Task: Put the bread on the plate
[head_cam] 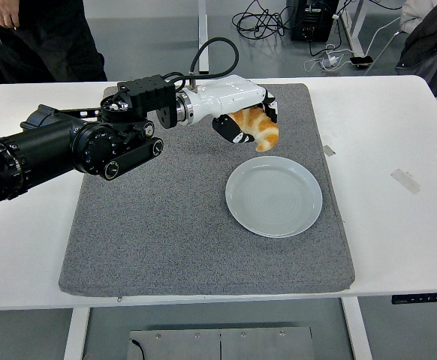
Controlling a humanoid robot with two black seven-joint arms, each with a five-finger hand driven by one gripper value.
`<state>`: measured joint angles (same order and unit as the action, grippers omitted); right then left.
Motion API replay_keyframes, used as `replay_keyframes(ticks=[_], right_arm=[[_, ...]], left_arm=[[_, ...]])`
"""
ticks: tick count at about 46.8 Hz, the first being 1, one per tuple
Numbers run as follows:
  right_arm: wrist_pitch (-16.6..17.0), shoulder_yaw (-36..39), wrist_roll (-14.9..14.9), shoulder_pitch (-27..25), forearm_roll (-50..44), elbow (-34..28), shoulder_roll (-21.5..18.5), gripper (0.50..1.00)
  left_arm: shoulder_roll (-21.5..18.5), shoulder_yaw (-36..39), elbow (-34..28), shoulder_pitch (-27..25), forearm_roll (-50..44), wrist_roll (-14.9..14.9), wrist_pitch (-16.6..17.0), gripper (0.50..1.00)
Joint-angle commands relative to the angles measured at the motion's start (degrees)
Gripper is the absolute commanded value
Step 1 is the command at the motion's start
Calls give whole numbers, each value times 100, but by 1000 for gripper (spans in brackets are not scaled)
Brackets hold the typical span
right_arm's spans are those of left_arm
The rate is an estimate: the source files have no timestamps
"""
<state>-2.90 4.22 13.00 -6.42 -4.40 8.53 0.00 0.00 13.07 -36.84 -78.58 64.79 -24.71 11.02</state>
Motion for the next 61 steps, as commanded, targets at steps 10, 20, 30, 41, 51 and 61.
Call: replay_keyframes(ticks=[10,20,30,41,51,61], right_arm=[[0,0,1,0,1,0,0,1000],[0,0,1,0,-8,0,0,1000],[0,0,1,0,-8,0,0,1000],[0,0,1,0,1,0,0,1000],[0,0,1,0,1,0,0,1000],[0,0,1,0,1,0,0,1000]], left_arm=[[0,29,-517,45,16,-42,-65,500],[0,231,-737,141,60,-87,-74,500],[0,415,-737,220,131,-78,-74,500],[0,451,-737,396,254,-78,-74,500],[0,477,-728,519,262,-69,-56,500],[0,477,-728,546,298,-69,-48,500]])
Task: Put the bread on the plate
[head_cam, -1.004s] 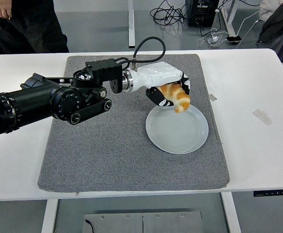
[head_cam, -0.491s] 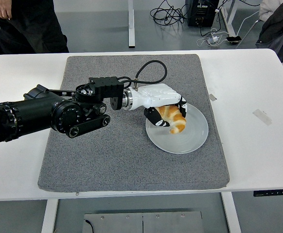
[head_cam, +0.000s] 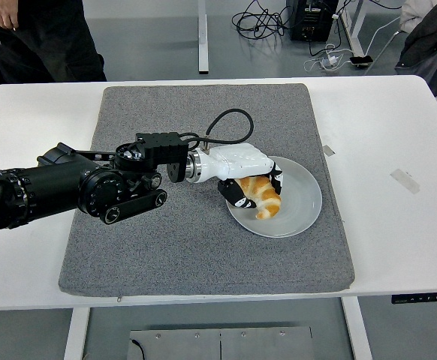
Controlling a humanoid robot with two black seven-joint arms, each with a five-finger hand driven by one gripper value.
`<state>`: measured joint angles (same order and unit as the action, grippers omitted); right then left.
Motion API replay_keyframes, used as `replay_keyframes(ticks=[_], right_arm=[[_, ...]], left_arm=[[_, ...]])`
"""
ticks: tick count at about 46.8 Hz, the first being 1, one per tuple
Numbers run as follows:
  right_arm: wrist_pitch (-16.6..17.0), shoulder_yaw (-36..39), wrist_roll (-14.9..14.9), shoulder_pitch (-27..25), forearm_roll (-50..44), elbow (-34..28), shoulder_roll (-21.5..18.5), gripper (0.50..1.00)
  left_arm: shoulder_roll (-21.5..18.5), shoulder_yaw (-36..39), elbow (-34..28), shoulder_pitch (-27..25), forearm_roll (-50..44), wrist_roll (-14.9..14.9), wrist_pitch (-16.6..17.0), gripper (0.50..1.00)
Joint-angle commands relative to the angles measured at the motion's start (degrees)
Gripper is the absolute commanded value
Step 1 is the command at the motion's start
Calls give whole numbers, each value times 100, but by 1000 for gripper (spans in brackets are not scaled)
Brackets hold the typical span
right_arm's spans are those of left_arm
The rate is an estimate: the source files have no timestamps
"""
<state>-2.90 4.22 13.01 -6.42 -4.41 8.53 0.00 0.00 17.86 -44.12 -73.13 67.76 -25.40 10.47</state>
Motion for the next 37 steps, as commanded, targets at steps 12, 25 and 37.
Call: replay_keyframes(ticks=[12,25,37], right_arm=[[0,0,-1,0,2,0,0,1000],[0,0,-1,0,2,0,0,1000],[0,0,-1,0,2,0,0,1000]], left_arm=[[0,-1,8,9,0,53,8,500],[0,-1,0,18,-17,61,-1,787],[0,-1,-1,9,-61,70,-1,951]])
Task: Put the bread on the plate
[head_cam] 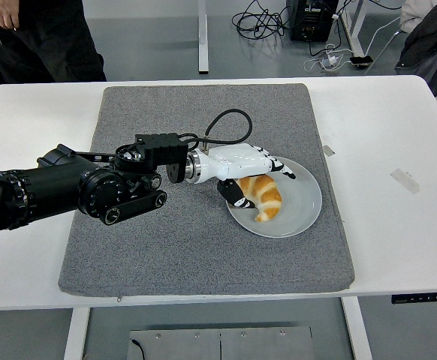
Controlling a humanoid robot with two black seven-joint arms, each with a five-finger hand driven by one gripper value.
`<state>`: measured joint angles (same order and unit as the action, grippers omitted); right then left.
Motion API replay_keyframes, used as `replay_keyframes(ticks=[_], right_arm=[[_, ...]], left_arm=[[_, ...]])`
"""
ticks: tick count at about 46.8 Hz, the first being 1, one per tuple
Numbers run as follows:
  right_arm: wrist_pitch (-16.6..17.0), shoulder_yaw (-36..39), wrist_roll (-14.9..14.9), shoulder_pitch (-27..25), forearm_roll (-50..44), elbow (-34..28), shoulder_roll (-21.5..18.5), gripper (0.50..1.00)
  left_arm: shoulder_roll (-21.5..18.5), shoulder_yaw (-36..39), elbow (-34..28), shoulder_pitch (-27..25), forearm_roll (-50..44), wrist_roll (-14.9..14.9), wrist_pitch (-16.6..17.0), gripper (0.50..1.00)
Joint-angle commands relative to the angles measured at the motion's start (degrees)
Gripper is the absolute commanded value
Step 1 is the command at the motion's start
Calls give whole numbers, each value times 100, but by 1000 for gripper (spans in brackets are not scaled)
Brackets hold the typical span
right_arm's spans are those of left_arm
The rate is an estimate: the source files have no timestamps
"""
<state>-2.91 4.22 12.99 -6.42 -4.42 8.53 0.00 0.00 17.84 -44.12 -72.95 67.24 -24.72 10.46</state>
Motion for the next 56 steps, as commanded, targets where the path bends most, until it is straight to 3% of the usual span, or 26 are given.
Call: replay_keyframes(ticks=[1,15,25,35,48,56], right_arm=[[1,0,2,0,3,0,0,1000],[1,0,2,0,3,0,0,1000],[1,0,2,0,3,0,0,1000],[1,0,2,0,3,0,0,1000],[1,0,2,0,-6,0,0,1000],[1,0,2,0,3,0,0,1000]], left_arm=[[0,0,0,-17,-18,2,0,955],[0,-175,-17,-316,-255,-7,-35,972],[0,-571,-17,-852,-1467,-24,-79,975],[0,-791,9,-1248,-2426,-42,-413,975],[0,-1125,1168,-1274,-3419,28,-756,975],[0,-1213,2161,-1231,-4333,371,-1125,977]])
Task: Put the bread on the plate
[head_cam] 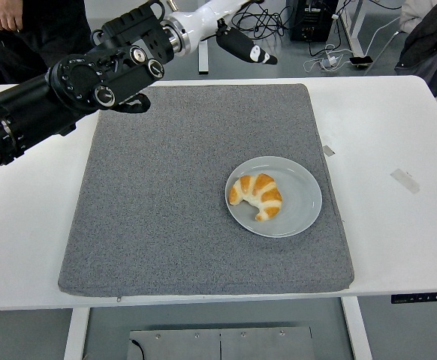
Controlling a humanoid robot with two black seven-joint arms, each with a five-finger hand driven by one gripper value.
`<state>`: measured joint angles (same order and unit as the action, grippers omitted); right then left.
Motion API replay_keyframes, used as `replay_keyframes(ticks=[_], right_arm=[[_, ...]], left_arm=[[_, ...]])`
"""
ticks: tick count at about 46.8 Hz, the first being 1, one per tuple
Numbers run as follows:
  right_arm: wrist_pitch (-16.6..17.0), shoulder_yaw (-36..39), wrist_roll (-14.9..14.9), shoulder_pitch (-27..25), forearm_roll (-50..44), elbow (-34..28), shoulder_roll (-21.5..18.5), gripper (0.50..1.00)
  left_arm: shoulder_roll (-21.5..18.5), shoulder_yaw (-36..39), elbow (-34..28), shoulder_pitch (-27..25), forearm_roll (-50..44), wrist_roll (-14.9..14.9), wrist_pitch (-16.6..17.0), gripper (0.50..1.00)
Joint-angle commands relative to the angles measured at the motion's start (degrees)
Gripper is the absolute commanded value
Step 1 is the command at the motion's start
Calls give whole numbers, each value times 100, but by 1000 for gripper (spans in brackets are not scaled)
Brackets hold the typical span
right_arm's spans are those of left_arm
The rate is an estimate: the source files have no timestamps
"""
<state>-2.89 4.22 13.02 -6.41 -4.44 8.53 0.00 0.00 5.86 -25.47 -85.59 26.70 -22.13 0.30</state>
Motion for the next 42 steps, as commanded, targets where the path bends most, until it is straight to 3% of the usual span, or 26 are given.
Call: replay_keyframes(ticks=[1,9,15,33,42], right_arm=[[-1,0,-2,-1,4,0,0,1000],[-1,0,-2,-1,4,0,0,1000],[-1,0,-2,-1,4,0,0,1000],[-1,0,-10,-1,4,0,0,1000],[-1,0,-2,-1,4,0,0,1000]], left_arm=[[0,-14,401,51,-366,130,-153,977],[0,-155,991,279,-1087,173,-241,977],[0,-655,1351,490,-1711,446,-241,977],[0,-2475,1457,1352,-1967,745,-267,977],[-62,-2879,1457,1633,-2309,1078,-1014,977]])
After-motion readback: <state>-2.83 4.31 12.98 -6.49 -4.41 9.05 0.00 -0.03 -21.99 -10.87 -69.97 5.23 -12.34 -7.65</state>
